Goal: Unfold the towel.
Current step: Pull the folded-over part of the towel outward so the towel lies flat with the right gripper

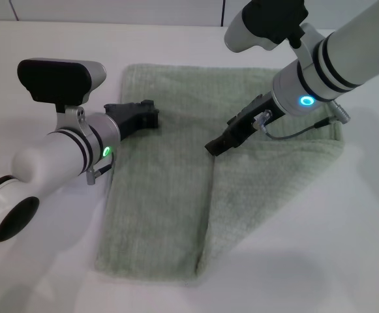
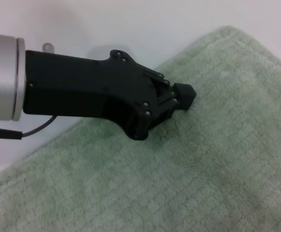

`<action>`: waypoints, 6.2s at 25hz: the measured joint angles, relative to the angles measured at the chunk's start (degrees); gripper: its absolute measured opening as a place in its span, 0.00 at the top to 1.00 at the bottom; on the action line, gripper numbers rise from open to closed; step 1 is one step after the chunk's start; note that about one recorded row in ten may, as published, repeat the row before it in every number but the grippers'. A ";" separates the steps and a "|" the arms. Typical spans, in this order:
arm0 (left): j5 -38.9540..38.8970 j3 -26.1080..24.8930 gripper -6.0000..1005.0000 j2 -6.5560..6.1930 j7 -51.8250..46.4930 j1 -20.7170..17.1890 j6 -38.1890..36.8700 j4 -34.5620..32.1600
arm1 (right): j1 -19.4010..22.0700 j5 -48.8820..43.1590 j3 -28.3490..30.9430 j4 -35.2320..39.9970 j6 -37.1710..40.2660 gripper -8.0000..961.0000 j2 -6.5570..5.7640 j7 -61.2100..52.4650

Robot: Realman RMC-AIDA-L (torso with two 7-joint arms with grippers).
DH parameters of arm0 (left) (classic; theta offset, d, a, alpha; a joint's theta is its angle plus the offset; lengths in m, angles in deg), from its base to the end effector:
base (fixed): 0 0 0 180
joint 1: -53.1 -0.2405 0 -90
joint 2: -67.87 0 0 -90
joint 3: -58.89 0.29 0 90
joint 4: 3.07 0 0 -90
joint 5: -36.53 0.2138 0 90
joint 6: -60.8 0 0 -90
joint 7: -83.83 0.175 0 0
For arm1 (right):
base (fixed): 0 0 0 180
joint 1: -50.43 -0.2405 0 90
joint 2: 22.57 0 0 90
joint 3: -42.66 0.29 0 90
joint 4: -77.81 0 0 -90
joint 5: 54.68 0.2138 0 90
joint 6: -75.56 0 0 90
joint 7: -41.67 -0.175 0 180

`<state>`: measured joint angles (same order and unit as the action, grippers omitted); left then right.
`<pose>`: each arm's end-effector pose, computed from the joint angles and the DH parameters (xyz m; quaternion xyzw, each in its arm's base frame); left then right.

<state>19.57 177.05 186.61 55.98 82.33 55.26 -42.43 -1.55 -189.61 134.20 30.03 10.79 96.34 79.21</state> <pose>-0.2818 0.4215 -0.1414 -0.7938 -0.4187 -0.1515 0.4143 0.1618 0.4366 -0.1282 -0.9460 0.2649 -0.1139 0.1479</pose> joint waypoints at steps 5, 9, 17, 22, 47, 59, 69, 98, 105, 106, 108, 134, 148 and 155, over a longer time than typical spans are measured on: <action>0.00 0.05 1.00 0.00 0.00 -0.36 0.00 -0.07 | 0.00 0.55 -0.36 0.32 0.15 0.24 0.04 0.01; 0.00 0.05 1.00 0.00 0.21 -0.61 0.00 -0.44 | 0.00 0.95 -1.19 0.85 0.80 0.24 0.07 0.05; 0.00 0.05 1.00 -0.01 0.47 -0.95 0.00 -0.73 | -0.16 1.34 -1.36 2.21 1.57 0.24 0.09 0.22; 0.00 0.05 1.00 -0.08 0.51 -1.03 -0.02 -0.82 | -0.21 1.35 -1.39 2.86 2.00 0.24 0.09 0.41; 0.00 0.05 1.00 0.00 0.42 -0.93 -0.09 -1.34 | -0.41 1.44 -1.73 3.75 2.14 0.24 0.09 0.49; 0.00 0.15 1.00 0.00 0.21 -1.16 -0.09 -1.34 | -0.41 1.44 -2.16 3.76 2.33 0.59 0.09 0.12; 0.00 0.31 1.00 0.00 0.10 -1.19 -0.08 -1.34 | -0.20 1.44 -2.16 3.75 2.12 0.71 0.09 0.02; 0.00 0.31 1.00 -0.09 0.23 -1.18 -0.08 -1.43 | 1.62 1.86 -1.77 -0.08 0.22 0.88 0.00 0.04; 0.00 0.31 1.00 -0.09 0.16 -1.22 -0.08 -1.47 | 3.08 1.43 -1.64 -3.29 -2.03 0.88 -0.15 -0.32; 0.00 0.31 1.00 -0.09 0.14 -1.37 -0.08 -1.76 | 3.41 1.08 -1.63 -4.01 -2.35 0.88 -0.15 -0.53; 0.00 0.31 1.00 -0.09 0.16 -1.63 -0.08 -2.15 | 4.08 0.28 -1.63 -5.61 -2.92 0.88 -0.17 -1.00; 0.00 0.67 1.00 -0.18 0.56 -2.63 0.02 -3.26 | 9.20 -4.52 -2.01 -22.40 -12.99 0.88 -0.02 -5.39; 0.00 0.75 1.00 -0.24 0.55 -2.79 0.23 -3.56 | 11.78 -8.36 -2.17 -31.54 -20.49 0.88 0.00 -8.14; 0.00 0.75 1.00 -0.27 0.53 -2.77 0.23 -3.69 | 13.65 -11.47 -2.35 -37.77 -23.14 0.88 0.01 -11.09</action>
<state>19.57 177.80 186.34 56.51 79.56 55.49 -46.12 12.10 -201.08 131.85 -7.74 -12.36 96.35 68.12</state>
